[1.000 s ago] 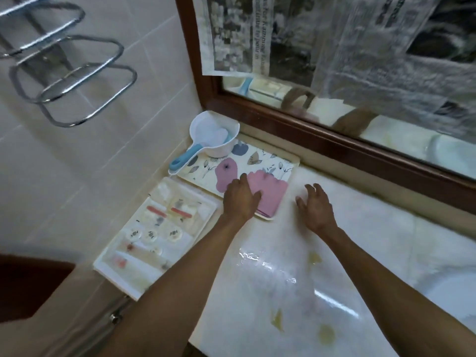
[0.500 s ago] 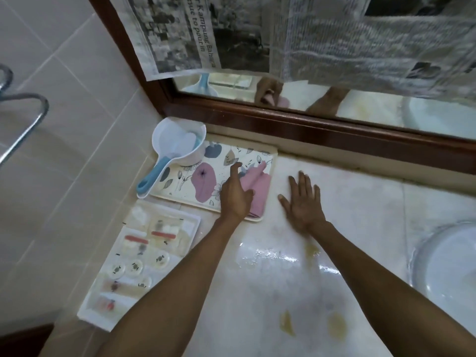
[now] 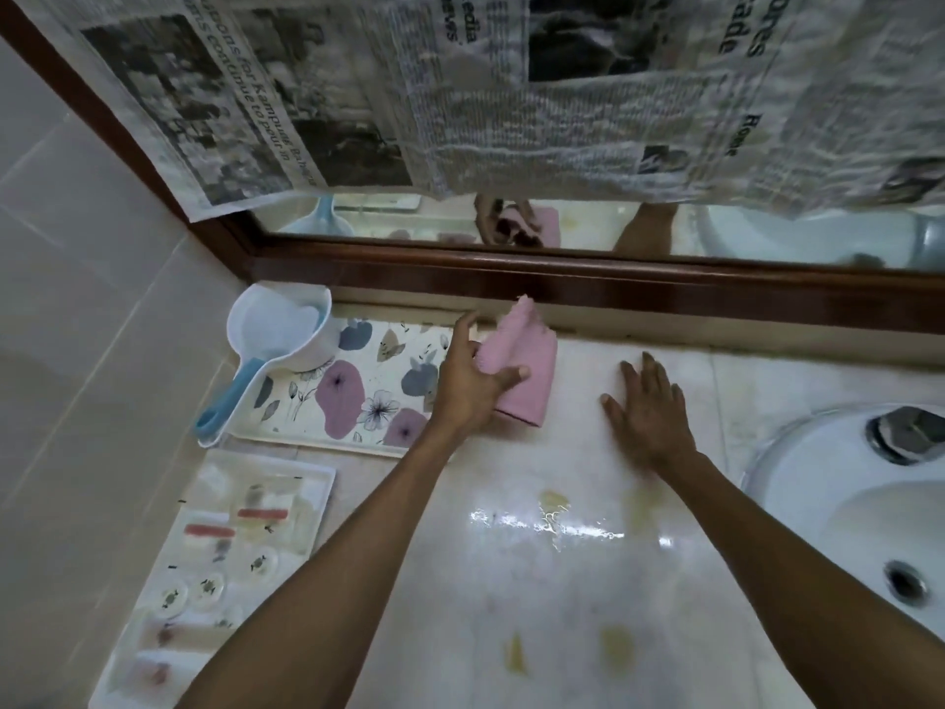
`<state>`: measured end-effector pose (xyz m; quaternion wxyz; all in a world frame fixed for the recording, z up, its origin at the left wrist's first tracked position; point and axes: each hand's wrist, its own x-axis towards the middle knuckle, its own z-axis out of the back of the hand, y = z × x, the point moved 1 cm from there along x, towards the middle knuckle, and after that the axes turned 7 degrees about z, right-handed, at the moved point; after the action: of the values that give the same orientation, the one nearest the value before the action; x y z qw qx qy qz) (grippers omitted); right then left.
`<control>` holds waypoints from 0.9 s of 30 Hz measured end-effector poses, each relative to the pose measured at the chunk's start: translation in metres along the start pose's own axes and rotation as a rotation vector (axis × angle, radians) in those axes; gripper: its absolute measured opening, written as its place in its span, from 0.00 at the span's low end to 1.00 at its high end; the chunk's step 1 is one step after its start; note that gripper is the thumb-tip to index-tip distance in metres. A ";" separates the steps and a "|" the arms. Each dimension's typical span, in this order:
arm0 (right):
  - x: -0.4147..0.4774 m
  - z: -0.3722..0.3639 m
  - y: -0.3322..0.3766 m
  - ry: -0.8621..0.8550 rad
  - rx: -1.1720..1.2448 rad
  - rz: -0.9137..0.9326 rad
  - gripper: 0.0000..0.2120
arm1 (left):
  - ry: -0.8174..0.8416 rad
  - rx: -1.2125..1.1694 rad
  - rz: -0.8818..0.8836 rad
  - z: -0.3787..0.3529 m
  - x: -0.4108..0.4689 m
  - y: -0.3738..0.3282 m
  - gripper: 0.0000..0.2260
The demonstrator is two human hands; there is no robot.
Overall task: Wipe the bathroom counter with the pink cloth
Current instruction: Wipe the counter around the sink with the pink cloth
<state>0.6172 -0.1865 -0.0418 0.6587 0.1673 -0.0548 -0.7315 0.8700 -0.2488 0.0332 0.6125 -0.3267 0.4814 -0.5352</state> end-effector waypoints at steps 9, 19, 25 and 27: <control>-0.015 0.004 -0.055 0.001 0.007 0.011 0.40 | -0.129 0.752 -0.275 -0.060 -0.019 0.045 0.36; -0.038 0.016 -0.100 -0.048 -0.079 0.023 0.33 | 0.141 1.133 -0.320 -0.075 -0.005 0.082 0.32; -0.055 0.021 -0.140 -0.120 -0.071 -0.143 0.31 | 0.002 1.068 -0.184 -0.079 0.002 0.083 0.31; -0.055 0.018 -0.138 -0.203 -0.032 -0.160 0.30 | -0.106 1.032 -0.063 -0.098 0.015 0.071 0.32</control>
<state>0.4847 -0.1177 -0.0570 0.5920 0.0854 -0.0960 -0.7956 0.8014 -0.2365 -0.0666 0.7011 -0.0233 0.1131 -0.7037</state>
